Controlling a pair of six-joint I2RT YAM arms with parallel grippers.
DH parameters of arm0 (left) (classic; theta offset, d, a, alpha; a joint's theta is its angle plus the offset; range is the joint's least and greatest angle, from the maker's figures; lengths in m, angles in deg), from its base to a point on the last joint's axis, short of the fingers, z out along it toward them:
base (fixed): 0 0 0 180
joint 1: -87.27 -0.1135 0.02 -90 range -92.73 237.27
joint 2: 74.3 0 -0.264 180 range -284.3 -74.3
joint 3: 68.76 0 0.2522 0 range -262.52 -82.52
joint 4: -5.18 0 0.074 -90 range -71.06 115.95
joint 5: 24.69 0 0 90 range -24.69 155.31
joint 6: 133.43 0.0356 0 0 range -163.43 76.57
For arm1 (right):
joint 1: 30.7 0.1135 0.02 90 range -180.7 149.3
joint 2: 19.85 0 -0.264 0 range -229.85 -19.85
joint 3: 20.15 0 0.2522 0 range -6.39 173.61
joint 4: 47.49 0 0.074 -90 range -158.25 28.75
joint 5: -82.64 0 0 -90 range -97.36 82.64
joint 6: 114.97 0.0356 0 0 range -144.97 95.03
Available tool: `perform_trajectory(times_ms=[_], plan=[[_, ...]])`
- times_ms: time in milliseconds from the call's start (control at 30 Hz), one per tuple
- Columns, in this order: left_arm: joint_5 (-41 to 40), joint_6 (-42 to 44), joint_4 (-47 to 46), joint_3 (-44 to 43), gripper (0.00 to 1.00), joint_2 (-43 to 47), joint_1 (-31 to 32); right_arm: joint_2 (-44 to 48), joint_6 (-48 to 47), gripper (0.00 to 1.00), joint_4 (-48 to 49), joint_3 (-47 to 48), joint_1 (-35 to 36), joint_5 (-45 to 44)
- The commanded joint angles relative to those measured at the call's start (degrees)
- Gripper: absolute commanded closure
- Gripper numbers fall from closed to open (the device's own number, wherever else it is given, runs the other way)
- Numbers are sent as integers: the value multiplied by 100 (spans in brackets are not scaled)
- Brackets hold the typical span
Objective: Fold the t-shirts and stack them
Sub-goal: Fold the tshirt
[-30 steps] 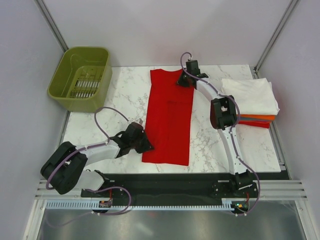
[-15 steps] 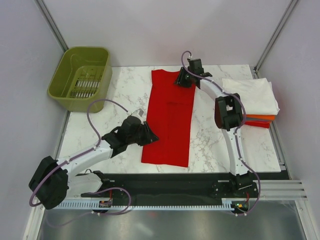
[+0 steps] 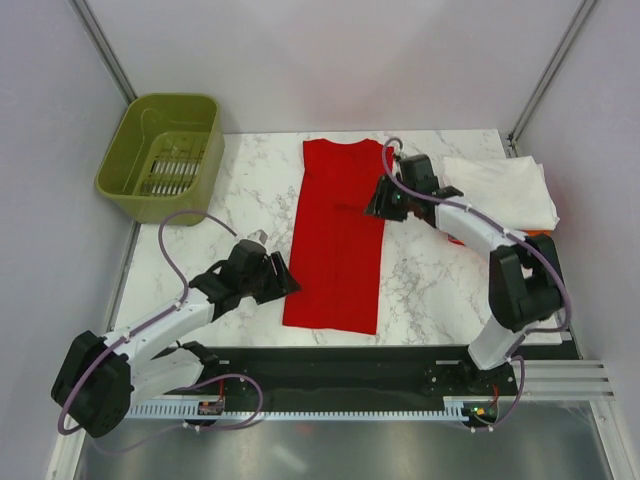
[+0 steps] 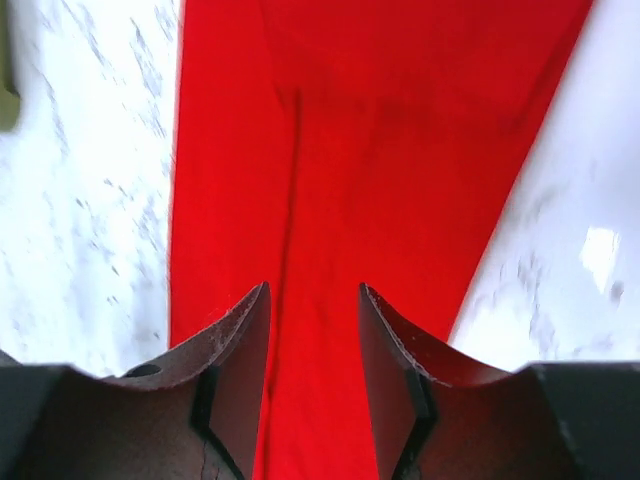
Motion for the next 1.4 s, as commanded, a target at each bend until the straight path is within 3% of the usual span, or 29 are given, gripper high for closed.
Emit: perform_trajectory(times_ms=[0,167,267,400,600,1000,1067,1167,1200,1367], plan=[[78,222,202,154,37,173,-47,1016,172,52,-51,-1428,303,-465],[61,230,238,347,37,244,-82,2169,506,52,36,-3213,610,-536],[43,222,238,435,37,235,-91,3178,761,51,89,-3979,778,-475],[69,239,150,479,39,60,-99,3665,964,50,89,-4500,857,-151],[123,274,-8,637,50,-73,-99,3683,1096,52,317,-4870,1120,272],[403,283,-236,848,56,-117,-99,3297,1614,54,810,-5248,1990,123],[588,275,-438,945,56,-99,-99,3270,1685,57,766,-5318,2149,79],[641,283,-430,989,53,-29,-99,3270,1720,71,696,-5441,2246,71],[641,275,-421,1024,50,6,-99,3322,1737,80,661,-5459,2237,36],[930,266,-412,1086,48,6,-99,3630,1816,80,485,-5573,2246,-96]])
